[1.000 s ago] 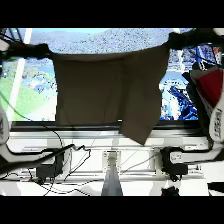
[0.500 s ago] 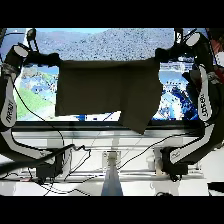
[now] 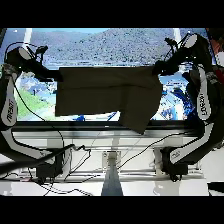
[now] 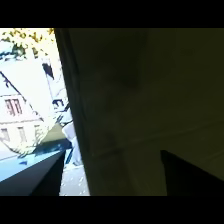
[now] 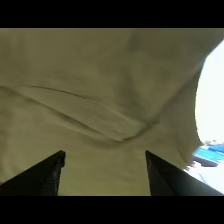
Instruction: Fold the clothes and pants, and hang the long-sleeved shirts on hangers.
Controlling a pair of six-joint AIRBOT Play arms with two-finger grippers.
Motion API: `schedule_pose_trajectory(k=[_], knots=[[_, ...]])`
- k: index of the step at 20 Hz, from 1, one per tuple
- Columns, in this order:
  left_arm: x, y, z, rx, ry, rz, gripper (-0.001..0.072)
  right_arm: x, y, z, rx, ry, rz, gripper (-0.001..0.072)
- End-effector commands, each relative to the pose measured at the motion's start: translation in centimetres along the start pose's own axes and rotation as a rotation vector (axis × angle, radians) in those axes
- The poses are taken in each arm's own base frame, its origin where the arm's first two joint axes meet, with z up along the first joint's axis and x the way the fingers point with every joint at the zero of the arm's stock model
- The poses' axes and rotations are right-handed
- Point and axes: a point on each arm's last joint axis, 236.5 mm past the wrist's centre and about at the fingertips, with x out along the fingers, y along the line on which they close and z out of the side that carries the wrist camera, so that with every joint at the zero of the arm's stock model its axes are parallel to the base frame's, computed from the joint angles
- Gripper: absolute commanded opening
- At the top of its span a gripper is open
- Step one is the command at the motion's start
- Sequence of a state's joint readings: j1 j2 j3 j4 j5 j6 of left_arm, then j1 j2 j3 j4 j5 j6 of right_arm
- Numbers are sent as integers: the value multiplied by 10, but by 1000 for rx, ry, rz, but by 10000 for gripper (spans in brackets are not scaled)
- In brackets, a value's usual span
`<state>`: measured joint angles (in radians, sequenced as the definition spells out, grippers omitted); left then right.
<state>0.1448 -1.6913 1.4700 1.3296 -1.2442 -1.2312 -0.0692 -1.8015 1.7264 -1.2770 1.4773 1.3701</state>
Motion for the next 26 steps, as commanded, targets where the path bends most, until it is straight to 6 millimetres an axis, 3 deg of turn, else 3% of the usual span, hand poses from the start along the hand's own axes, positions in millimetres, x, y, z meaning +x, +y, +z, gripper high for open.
schedule_pose_trajectory(k=[1,2,4,6,8,10,12,16,20,24,26], knots=[[-21,8,-13,-31,23,22,495,-12,-27,-23,5,64,-104,493],[-38,11,-13,-42,-4,27,472,-20,-31,-27,21,46,-99,402],[-74,13,-15,-89,-78,18,473,-37,-41,-56,57,40,-92,380],[-96,14,-31,-145,-139,-9,472,-39,-42,-102,74,63,-47,380],[-98,10,-68,-189,-133,-40,472,-25,-35,-158,114,98,14,379],[-92,9,-108,-236,-134,-40,472,0,-12,-209,180,113,120,379],[-86,11,-142,-299,-151,-22,472,29,13,-241,256,115,211,379],[-62,17,-193,-442,-161,-2,472,71,54,-261,444,84,386,380],[-27,-1,-228,-529,-67,-81,472,79,66,-260,520,60,448,380],[-12,-14,-227,-582,-68,-155,472,73,74,-246,538,15,502,359],[-10,-17,-217,-601,-94,-187,472,73,72,-237,509,-33,504,222]])
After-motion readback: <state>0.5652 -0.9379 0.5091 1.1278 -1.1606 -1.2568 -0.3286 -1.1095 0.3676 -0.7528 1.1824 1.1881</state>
